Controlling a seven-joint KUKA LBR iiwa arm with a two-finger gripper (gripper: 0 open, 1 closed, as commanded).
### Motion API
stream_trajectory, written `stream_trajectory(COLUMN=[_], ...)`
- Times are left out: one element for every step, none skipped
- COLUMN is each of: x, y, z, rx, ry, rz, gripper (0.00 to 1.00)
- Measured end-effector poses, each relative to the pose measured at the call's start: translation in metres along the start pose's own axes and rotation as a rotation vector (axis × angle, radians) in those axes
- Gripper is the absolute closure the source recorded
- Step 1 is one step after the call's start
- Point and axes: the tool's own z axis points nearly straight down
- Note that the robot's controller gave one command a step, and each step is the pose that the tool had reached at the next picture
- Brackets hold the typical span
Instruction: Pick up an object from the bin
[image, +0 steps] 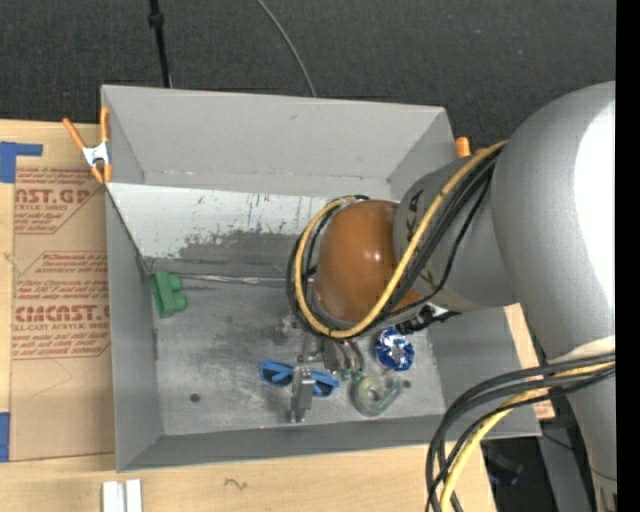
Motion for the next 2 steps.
stream_trajectory(x=[-0.001,-0.010], y=[0.004,-0.012], z=[-0.004,-0.168], rx=[-0.003,-0.002], ry=[-0.004,-0.012], rz=[-0.005,-0.145], gripper=[1.00,1.00])
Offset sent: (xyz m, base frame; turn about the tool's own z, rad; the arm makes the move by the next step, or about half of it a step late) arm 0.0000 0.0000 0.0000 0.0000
